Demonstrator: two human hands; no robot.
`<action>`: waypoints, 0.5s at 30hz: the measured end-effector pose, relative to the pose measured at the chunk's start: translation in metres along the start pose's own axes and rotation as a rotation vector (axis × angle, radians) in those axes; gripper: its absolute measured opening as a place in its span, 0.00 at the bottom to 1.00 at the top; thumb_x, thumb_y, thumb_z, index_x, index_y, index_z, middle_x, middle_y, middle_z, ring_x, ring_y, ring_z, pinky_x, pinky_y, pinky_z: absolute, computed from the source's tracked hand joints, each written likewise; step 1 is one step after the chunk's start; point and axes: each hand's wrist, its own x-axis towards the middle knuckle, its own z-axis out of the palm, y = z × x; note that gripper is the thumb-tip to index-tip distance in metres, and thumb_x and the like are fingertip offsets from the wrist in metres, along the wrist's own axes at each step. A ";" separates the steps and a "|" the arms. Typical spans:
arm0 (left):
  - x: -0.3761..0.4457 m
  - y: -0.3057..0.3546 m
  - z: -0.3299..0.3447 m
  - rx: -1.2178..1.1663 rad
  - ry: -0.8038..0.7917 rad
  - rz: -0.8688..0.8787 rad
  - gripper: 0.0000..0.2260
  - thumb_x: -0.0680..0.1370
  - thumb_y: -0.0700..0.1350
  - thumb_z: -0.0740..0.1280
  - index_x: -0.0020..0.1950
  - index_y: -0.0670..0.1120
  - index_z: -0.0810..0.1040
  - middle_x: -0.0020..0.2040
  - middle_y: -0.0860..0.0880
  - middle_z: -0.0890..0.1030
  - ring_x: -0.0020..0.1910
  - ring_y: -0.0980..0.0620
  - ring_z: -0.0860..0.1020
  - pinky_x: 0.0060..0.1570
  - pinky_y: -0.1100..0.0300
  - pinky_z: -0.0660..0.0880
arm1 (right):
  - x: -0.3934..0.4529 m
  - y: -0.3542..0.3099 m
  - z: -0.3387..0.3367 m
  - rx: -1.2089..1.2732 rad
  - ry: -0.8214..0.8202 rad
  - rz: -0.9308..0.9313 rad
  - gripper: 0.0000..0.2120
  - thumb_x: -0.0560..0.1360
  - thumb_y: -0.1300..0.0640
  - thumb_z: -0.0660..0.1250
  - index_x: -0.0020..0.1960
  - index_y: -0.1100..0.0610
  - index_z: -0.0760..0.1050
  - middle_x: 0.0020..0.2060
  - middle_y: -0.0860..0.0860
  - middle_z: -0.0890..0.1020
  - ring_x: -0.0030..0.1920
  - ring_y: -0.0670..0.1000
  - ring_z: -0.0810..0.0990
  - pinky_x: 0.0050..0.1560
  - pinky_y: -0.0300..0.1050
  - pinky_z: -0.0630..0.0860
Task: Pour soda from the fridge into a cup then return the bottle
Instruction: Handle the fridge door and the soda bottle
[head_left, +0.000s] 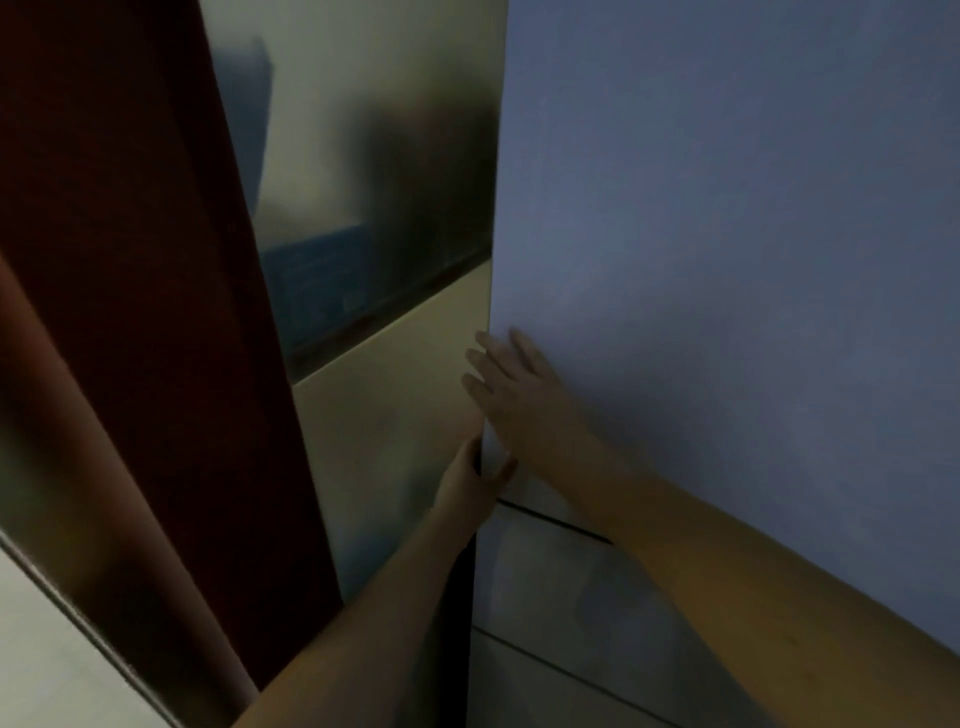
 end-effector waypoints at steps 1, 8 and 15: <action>0.003 -0.003 0.004 0.013 -0.004 0.020 0.26 0.75 0.47 0.72 0.69 0.41 0.69 0.66 0.44 0.76 0.64 0.44 0.75 0.58 0.50 0.73 | 0.004 0.001 0.002 -0.064 -0.043 0.019 0.23 0.75 0.49 0.65 0.67 0.55 0.72 0.74 0.56 0.63 0.77 0.57 0.51 0.73 0.59 0.37; 0.003 -0.007 0.010 -0.042 0.066 0.060 0.21 0.75 0.46 0.73 0.64 0.40 0.74 0.61 0.46 0.79 0.60 0.48 0.77 0.54 0.55 0.73 | 0.011 -0.003 0.011 -0.143 -0.067 -0.015 0.18 0.76 0.50 0.63 0.63 0.56 0.74 0.72 0.56 0.63 0.77 0.58 0.46 0.70 0.61 0.32; -0.016 -0.001 -0.002 -0.016 0.042 0.110 0.18 0.78 0.45 0.68 0.66 0.42 0.75 0.62 0.44 0.79 0.61 0.46 0.77 0.59 0.54 0.74 | 0.005 -0.011 0.004 -0.119 -0.025 -0.001 0.20 0.76 0.50 0.64 0.66 0.56 0.72 0.71 0.56 0.64 0.76 0.57 0.49 0.68 0.62 0.30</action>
